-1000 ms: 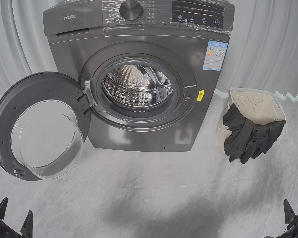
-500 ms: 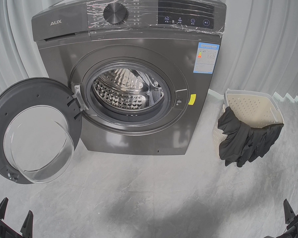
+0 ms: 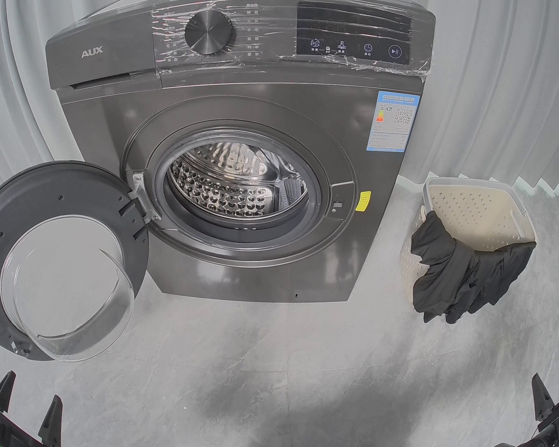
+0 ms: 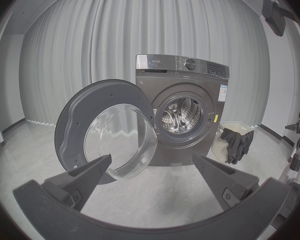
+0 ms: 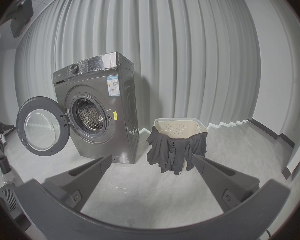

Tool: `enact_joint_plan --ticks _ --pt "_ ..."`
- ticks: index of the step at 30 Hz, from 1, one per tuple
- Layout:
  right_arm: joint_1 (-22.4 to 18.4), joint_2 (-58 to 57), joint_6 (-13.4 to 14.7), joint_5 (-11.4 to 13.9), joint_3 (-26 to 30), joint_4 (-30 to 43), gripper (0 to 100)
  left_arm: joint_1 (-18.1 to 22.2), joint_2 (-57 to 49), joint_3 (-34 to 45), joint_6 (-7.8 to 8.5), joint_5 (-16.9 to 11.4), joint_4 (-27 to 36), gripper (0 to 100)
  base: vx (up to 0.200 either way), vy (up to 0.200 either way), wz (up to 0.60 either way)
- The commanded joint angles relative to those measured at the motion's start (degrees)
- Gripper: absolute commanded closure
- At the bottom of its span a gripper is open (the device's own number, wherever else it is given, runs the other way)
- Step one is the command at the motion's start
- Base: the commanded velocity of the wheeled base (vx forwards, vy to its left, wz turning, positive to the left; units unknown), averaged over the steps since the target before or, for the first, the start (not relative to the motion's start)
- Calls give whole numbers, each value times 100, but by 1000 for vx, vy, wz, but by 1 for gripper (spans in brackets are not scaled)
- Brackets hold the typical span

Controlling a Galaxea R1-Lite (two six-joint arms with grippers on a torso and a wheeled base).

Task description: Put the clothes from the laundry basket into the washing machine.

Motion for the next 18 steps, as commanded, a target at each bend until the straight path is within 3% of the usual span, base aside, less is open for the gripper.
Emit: enact_joint_plan --ticks 1,18 --pt "0 -50 -1 -6 22 -1 0 1 -92 92 -2 -1 -5 0 0 -200 0" --pt "0 -50 -1 -6 22 -1 0 1 -92 92 -11 -1 -5 0 0 -200 0"
